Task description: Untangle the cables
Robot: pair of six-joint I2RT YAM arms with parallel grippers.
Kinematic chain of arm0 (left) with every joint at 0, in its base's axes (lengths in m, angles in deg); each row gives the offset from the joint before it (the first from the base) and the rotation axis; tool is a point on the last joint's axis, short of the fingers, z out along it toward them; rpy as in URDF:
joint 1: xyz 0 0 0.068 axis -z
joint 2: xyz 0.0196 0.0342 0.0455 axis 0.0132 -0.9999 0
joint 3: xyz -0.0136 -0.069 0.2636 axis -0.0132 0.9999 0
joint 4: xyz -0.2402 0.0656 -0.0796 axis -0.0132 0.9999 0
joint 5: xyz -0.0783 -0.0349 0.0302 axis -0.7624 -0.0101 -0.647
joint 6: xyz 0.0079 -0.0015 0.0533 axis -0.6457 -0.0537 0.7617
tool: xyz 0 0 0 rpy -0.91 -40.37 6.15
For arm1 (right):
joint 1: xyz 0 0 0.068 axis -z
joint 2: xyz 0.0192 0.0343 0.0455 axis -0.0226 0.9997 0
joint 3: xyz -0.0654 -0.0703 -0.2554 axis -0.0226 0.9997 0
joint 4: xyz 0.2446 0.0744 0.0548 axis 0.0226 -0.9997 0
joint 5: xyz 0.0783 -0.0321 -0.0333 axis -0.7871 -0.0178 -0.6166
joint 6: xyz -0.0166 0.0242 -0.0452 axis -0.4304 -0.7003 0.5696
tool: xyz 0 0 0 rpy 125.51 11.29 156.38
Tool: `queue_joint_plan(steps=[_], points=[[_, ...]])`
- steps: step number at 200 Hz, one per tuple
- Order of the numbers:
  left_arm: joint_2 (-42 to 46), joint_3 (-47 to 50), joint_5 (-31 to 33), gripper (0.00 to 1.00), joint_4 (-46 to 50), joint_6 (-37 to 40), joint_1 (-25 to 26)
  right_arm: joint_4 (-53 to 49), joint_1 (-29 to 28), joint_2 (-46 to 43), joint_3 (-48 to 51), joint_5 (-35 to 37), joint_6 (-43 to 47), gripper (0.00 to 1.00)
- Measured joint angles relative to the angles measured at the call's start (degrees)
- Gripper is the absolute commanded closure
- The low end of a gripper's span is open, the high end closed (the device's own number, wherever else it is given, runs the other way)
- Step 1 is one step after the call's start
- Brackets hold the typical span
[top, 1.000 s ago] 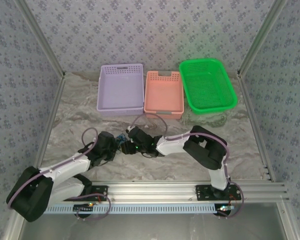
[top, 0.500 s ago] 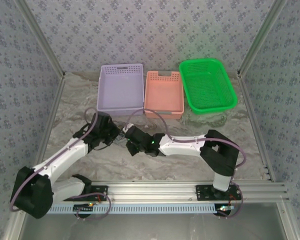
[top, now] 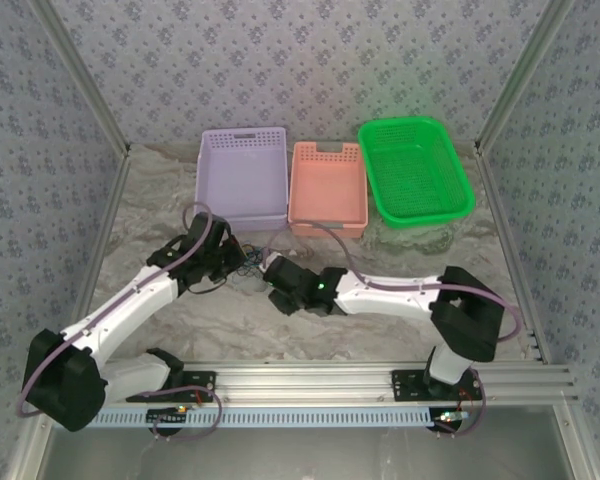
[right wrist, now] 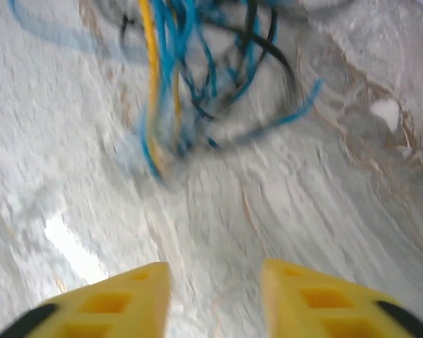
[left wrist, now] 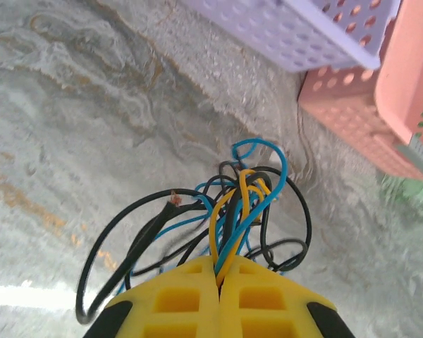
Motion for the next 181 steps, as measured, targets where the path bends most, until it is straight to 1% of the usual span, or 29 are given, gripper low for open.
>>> queue_joint_plan(steps=[16, 27, 38, 51, 58, 76, 99, 115, 150, 161, 169, 174, 181], points=[[0.2, 3.7, 0.2, 1.00, -4.6, -2.4, 0.5, 0.4, 0.0, -4.3, 4.1, -1.4, -2.4, 0.46], [0.7, 6.3, 0.2, 1.00, -7.4, -4.5, 1.3, 1.9, 0.0, -9.0, 7.5, -2.1, -6.4, 0.44], [1.4, 8.7, 0.2, 1.00, -10.1, -6.3, 2.0, 4.1, 0.0, -14.1, 10.8, -2.3, -10.9, 0.36], [2.2, 11.1, 0.1, 1.00, -13.7, -8.8, 2.8, 10.0, 0.2, -20.9, 16.0, -2.3, -18.7, 0.23], [2.4, 12.1, 0.1, 1.00, -15.9, -10.2, 3.2, 13.2, 0.5, -23.6, 18.7, -2.3, -22.9, 0.19], [2.5, 13.1, 0.4, 1.00, -20.1, -12.7, 4.5, 22.3, 1.9, -27.6, 25.0, -2.8, -34.3, 0.14], [2.5, 13.2, 0.5, 1.00, -24.9, -15.1, 7.2, 28.9, 4.3, -26.1, 27.2, -4.1, -46.3, 0.15], [2.5, 13.7, 0.7, 1.00, -27.9, -16.6, 9.0, 33.0, 5.4, -24.8, 27.2, -4.7, -52.9, 0.20], [2.3, 14.3, 1.8, 1.00, -30.7, -18.4, 12.5, 40.0, 9.1, -20.7, 26.9, -7.3, -62.4, 0.41], [2.1, 14.3, 2.0, 1.00, -31.4, -18.6, 13.2, 41.5, 10.5, -18.9, 26.8, -8.5, -63.8, 0.57], [2.1, 14.3, 2.1, 1.00, -31.6, -18.7, 13.6, 41.8, 11.5, -17.7, 26.7, -9.5, -65.0, 0.64], [2.1, 14.3, 2.0, 1.00, -31.6, -18.6, 13.8, 41.7, 12.1, -17.0, 26.6, -10.2, -65.4, 0.70], [2.1, 14.2, 2.0, 1.00, -31.6, -18.6, 14.0, 41.4, 12.9, -16.2, 26.5, -11.0, -65.8, 0.82]])
